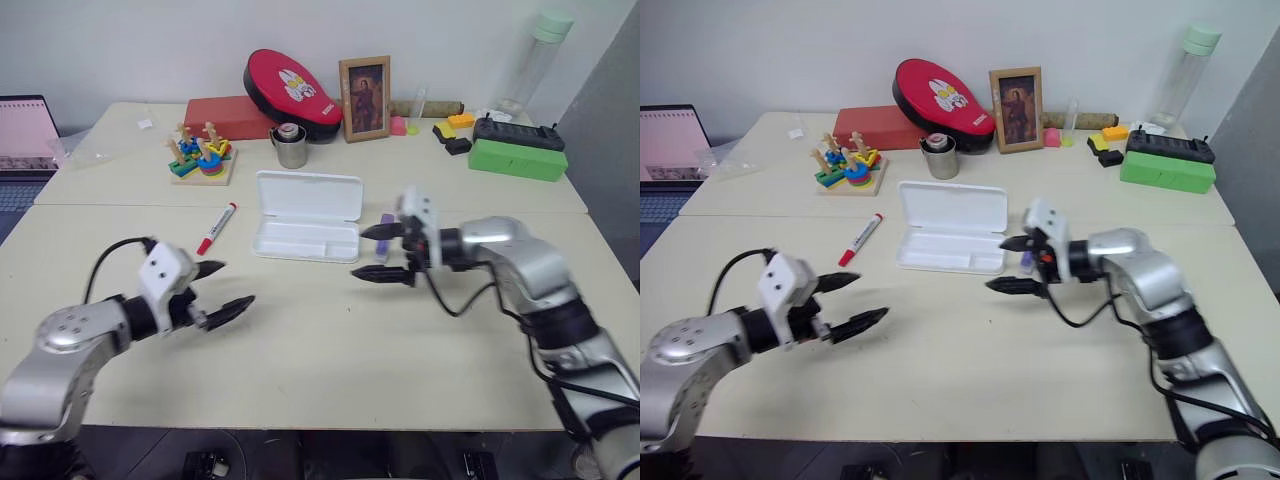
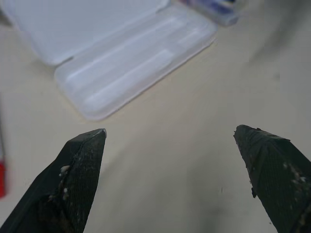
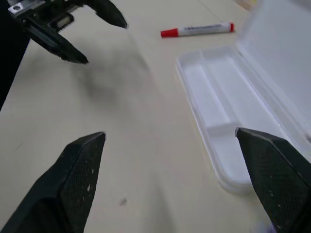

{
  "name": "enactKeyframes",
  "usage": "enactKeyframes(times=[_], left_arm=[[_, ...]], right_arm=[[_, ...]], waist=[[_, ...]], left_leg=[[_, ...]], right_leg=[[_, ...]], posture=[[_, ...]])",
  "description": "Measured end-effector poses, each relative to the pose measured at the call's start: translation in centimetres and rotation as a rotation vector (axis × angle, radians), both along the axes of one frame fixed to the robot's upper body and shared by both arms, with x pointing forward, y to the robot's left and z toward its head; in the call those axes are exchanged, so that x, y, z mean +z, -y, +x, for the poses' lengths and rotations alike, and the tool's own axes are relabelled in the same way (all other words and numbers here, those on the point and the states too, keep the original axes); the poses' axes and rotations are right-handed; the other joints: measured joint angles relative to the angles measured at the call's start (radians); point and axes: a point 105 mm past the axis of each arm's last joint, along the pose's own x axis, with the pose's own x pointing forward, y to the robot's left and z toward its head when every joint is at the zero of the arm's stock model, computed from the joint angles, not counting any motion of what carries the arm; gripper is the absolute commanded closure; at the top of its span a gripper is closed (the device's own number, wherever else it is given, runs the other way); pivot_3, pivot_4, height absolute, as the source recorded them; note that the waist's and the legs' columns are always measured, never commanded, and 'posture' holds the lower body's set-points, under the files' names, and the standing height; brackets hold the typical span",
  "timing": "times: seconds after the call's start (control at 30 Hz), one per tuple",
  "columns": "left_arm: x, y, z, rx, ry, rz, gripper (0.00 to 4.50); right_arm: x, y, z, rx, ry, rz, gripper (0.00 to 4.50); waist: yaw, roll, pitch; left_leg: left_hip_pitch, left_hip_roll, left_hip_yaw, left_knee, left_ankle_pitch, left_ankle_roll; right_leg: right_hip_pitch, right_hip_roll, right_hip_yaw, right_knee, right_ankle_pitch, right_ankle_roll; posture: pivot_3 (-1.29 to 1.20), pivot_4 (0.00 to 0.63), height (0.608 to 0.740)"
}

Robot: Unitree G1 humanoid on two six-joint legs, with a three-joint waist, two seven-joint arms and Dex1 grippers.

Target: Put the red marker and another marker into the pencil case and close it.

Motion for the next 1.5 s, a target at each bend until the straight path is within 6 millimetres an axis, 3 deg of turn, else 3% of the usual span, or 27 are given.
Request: enactKeyframes(times=[0.07, 0.23, 0.4, 0.6, 0.97, 1.03, 1.2, 1.3, 1.5], left_arm=[[0.3, 1.2, 0.3, -0.038, 0.024, -0.015, 0.0], [1.2, 3.3, 1.4, -0.042, 0.077, -0.096, 0.0], [0.8, 4.0, 1.7, -0.024, 0.064, -0.131, 0.0], [0.9, 4.0, 1.9, -0.002, 0.074, -0.144, 0.0], [1.3, 3.2, 2.1, 0.037, 0.093, -0.143, 0.0], [1.2, 3.1, 2.1, 0.041, 0.089, -0.142, 0.0], [0.8, 2.6, 1.9, 0.053, 0.073, -0.127, 0.0], [0.5, 1.4, 1.5, 0.083, 0.05, -0.109, 0.0], [0.4, 1.0, 0.3, 0.075, 0.018, -0.103, 0.0]], right_arm=[[-1.0, -1.2, 0.5, 0.023, 0.017, -0.047, 0.02], [-3.3, -1.8, 2.6, -0.008, 0.007, -0.129, 0.02], [-4.6, -1.9, 3.7, -0.022, 0.011, -0.19, 0.02], [-5.8, -2.6, 3.9, 0.006, 0.005, -0.25, 1.54], [-5.2, -3.4, 4.1, 0.025, 0.052, -0.216, 4.18], [-4.9, -3.5, 3.8, 0.036, 0.068, -0.204, 4.49], [-4.5, -3.4, 2.3, 0.091, 0.126, -0.172, 4.49], [-4.0, -3.1, -0.2, 0.166, 0.158, -0.14, 4.49], [-5.9, -2.8, -4.2, 0.239, 0.121, -0.171, 4.49]], waist=[[0.003, 0.0, 0.0], [0.0, 0.0, 0.0], [-0.005, 0.0, 0.0], [-0.004, 0.0, 0.0], [-0.003, 0.0, 0.0], [-0.003, 0.0, 0.0], [-0.002, 0.0, 0.0], [-0.001, 0.0, 0.0], [0.0, 0.0, 0.0]], left_leg=[[0.0, 0.0, -0.001, 0.0, 0.0, 0.0], [0.0, 0.0, -0.001, 0.0, 0.0, 0.0], [0.0, 0.0, -0.002, 0.0, 0.0, 0.0], [0.0, 0.0, -0.002, 0.0, 0.0, 0.0], [0.0, 0.0, -0.002, 0.0, 0.0, 0.0], [0.0, 0.0, -0.002, 0.0, 0.0, 0.0], [0.0, 0.0, -0.002, 0.0, 0.0, 0.0], [0.0, 0.0, -0.002, 0.0, 0.0, 0.0], [0.0, 0.0, -0.002, 0.0, 0.0, 0.0]], right_leg=[[0.0, 0.0, 0.0, 0.0, 0.0, 0.0], [0.0, 0.0, -0.001, 0.001, 0.0, 0.0], [0.0, 0.0, -0.001, 0.001, 0.0, 0.0], [0.0, 0.0, -0.001, 0.002, 0.0, 0.0], [0.0, 0.001, -0.001, 0.002, 0.0, 0.0], [0.0, 0.001, -0.001, 0.002, 0.0, 0.0], [0.0, 0.001, -0.001, 0.002, 0.0, 0.0], [0.0, 0.0, -0.001, 0.002, 0.0, 0.0], [0.001, 0.001, -0.001, 0.002, 0.0, 0.0]], posture=[[0.0, 0.15, 0.74], [0.0, 0.15, 0.74], [0.0, 0.15, 0.74], [0.0, 0.15, 0.74], [0.0, 0.15, 0.74], [0.0, 0.15, 0.74], [0.0, 0.15, 0.74], [0.0, 0.15, 0.74], [0.0, 0.15, 0.74]])
